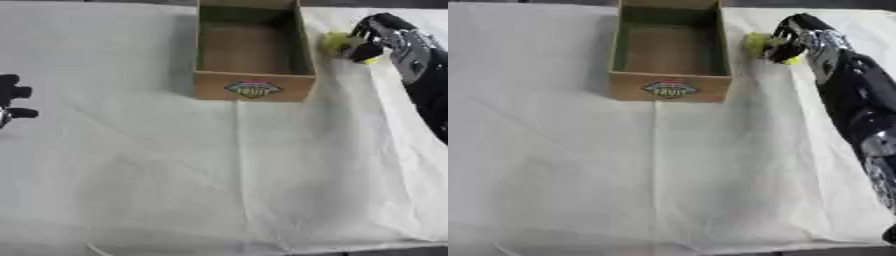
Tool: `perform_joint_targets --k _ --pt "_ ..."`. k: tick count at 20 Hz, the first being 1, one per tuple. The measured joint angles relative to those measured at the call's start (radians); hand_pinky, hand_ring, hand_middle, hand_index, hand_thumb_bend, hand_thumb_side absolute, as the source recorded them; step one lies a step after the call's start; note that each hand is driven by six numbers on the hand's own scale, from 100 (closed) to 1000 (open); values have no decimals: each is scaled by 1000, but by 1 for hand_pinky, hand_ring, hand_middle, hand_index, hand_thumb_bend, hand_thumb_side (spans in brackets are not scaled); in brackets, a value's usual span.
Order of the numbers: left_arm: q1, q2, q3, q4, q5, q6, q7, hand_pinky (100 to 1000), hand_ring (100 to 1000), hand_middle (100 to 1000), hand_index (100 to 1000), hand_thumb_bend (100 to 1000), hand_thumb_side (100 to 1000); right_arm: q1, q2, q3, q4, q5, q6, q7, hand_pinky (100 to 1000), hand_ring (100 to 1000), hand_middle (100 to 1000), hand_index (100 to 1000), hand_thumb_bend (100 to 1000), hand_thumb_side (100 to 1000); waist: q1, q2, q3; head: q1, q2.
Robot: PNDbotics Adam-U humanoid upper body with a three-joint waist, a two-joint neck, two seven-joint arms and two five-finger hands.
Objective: Pick up objects on the table and place them in the box.
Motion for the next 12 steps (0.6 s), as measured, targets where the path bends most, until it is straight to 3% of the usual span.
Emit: perform_joint_targets --k 3,8,10,12 --pt "0 0 0 0 -1 0 0 634 777 584 753 304 632 0 0 4 0 29 -8 7 608 834 825 875 447 397 0 1 1 0 0" --pt "0 0 0 -1 -2 0 0 634 777 584 753 304 632 1 0 5 0 70 -21 20 594 839 826 877 454 402 -1 4 4 0 0" --pt "0 0 0 -3 -2 0 -1 633 776 583 753 303 632 0 0 4 0 82 -22 21 556 796 790 850 445 392 -1 5 6 0 0" --pt "0 0 0 -5 -3 0 -1 633 776 583 753 303 632 -1 0 2 -1 91 -24 19 451 686 699 776 362 356 -1 5 7 0 0"
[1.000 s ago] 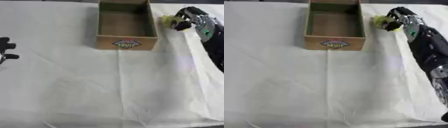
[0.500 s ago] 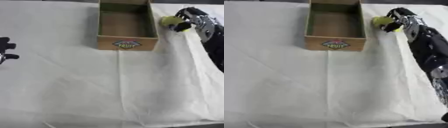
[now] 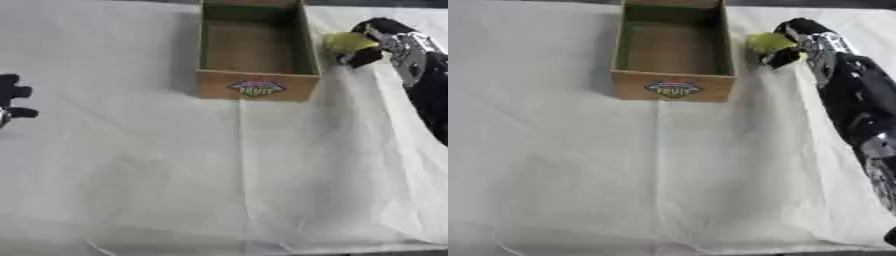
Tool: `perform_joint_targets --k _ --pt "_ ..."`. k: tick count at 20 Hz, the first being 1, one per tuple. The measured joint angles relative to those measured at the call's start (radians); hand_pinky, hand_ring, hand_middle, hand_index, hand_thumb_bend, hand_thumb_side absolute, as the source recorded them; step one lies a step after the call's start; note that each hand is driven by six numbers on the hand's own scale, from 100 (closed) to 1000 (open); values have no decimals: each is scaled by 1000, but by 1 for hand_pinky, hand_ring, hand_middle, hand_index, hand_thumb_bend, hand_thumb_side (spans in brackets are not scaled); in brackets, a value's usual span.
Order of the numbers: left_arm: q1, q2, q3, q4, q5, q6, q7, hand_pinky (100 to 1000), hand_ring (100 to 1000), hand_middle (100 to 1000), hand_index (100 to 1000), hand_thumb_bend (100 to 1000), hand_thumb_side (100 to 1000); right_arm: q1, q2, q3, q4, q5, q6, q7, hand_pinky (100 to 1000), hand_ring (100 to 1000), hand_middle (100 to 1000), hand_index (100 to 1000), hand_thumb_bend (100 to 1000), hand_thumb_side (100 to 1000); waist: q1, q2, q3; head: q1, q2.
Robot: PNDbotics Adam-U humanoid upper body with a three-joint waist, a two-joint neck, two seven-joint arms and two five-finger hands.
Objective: Pick up objects on the table and place them in the box.
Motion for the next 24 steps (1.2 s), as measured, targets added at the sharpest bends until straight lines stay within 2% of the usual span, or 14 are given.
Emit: perform_joint_targets --k 3,6,8,9,10,11,12,16,19,24 --pt "0 0 0 0 0 0 0 633 776 583 753 304 634 1 0 -3 -3 4 1 -12 307 525 541 657 217 302 0 0 1 0 0" --pt "0 0 0 0 0 0 -1 633 776 583 753 303 634 4 1 -3 -4 5 -1 -34 188 436 441 536 100 274 1 2 0 -1 0" --pt "0 0 0 0 0 -1 -1 633 775 583 753 303 634 7 1 -3 -4 4 -6 -47 120 387 387 477 100 253 0 2 -2 -1 0" --pt "0 0 0 0 0 -1 -1 633 775 583 753 303 634 9 1 -3 -4 4 -9 -52 120 387 387 477 100 253 0 2 -3 -1 0" --pt "0 0 0 0 0 -1 -1 633 775 583 753 304 634 9 1 -3 -4 3 -11 -58 100 338 335 421 100 239 0 2 -4 -1 0" --pt "0 0 0 0 0 -1 -1 633 775 583 753 304 634 10 2 -3 -4 1 -14 -63 100 332 329 415 100 238 0 2 -5 -1 0" --pt "0 0 0 0 0 -1 -1 633 775 583 753 304 634 10 2 -3 -4 -1 -16 -68 100 284 275 356 100 230 1 2 -6 -1 0" --pt "0 0 0 0 0 -1 -1 634 774 583 753 303 632 12 3 -3 -4 -8 -19 -102 100 176 168 241 100 215 2 2 -9 -4 0" --pt "0 0 0 0 0 -1 -1 634 774 584 753 303 631 18 9 -3 -10 -17 -20 -140 100 134 126 199 100 206 3 0 -16 -6 0" --pt "1 0 0 0 0 -1 -1 634 773 584 753 305 628 19 10 1 -45 -35 -28 -199 100 118 108 191 100 199 6 -9 -27 -8 0"
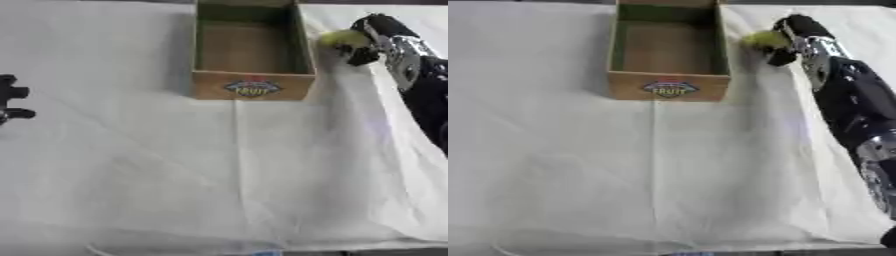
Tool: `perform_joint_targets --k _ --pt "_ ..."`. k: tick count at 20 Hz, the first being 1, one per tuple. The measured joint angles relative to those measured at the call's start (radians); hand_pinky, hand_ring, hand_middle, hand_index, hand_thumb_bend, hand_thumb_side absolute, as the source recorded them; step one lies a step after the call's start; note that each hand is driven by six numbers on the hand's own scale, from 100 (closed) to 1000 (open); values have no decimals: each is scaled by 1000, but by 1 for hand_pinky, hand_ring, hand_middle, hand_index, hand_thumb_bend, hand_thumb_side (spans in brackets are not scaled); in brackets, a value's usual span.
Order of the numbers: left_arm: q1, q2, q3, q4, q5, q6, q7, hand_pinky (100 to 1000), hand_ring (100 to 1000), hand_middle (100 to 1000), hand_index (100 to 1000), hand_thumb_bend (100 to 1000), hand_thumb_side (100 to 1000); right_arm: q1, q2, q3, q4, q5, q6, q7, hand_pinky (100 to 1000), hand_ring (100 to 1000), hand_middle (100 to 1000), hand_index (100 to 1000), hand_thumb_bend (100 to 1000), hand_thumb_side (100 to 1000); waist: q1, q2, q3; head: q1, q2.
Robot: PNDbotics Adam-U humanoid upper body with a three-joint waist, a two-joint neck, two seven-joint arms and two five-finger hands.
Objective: Pick up objects on the table and place them in the box.
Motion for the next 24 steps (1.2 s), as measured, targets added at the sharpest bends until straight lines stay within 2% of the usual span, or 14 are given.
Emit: perform_joint_targets --k 6,17,18,19,24 --pt "7 0 0 0 3 0 0 634 773 584 753 308 625 -1 0 9 -68 -22 -13 -19 100 114 103 190 100 194 -4 -17 -13 0 0" --pt "12 0 0 1 9 0 0 634 773 584 753 315 618 -22 0 30 -192 -83 -39 -1 100 109 100 188 100 185 -19 -47 -28 0 0" --pt "13 0 0 1 10 0 0 633 773 584 753 316 617 -28 0 34 -203 -85 -44 2 100 110 100 188 100 237 -21 -50 -28 0 0" --pt "14 1 0 1 11 0 0 633 773 584 753 317 617 -34 0 39 -215 -88 -49 5 100 110 100 188 100 184 -23 -52 -28 0 0" --pt "15 1 0 5 14 1 -1 633 773 584 752 318 616 -71 33 65 -256 -90 -74 24 100 112 100 189 100 183 -29 -59 -24 -9 0"
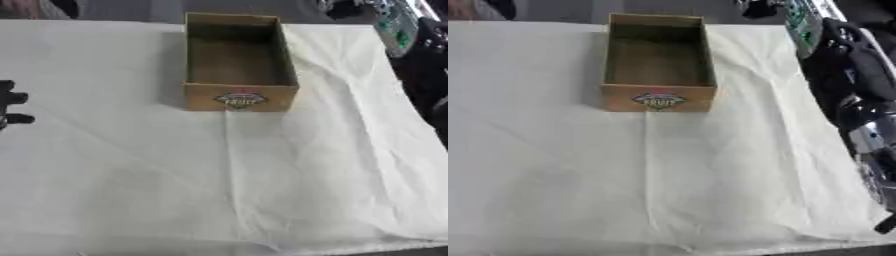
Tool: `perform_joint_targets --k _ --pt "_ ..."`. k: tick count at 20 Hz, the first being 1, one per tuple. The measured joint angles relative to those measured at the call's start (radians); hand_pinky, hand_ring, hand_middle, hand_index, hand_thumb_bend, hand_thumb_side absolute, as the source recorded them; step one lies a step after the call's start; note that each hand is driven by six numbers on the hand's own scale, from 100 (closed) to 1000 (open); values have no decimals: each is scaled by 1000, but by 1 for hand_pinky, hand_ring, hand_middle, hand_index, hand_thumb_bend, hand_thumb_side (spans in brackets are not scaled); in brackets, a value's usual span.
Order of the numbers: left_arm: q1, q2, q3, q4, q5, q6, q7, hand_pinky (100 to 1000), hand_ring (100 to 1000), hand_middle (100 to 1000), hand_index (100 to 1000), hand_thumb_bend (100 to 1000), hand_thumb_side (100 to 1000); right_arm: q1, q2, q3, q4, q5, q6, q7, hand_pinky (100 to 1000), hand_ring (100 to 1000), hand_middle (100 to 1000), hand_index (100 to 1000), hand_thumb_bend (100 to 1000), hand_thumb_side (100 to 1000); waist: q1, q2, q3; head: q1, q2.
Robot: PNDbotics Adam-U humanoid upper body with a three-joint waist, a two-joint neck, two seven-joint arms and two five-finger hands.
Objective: Pick up objects on the table and place them in the box.
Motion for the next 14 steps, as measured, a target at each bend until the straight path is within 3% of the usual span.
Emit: perform_joint_targets --k 8,11,14 --pt "-2 0 -2 2 4 2 -6 633 773 584 752 320 615 -34 85 36 -4 47 -29 29 100 132 121 202 100 190 -8 -1 24 -12 0" --pt "-11 -1 -6 3 4 1 -7 633 772 584 752 322 615 -34 94 40 9 62 -34 37 100 188 179 266 100 211 -7 1 39 -19 0" --pt "-13 -1 -7 3 6 2 -10 632 772 584 752 322 615 -34 145 49 53 88 -33 57 100 267 262 354 100 244 -8 8 56 -27 0"
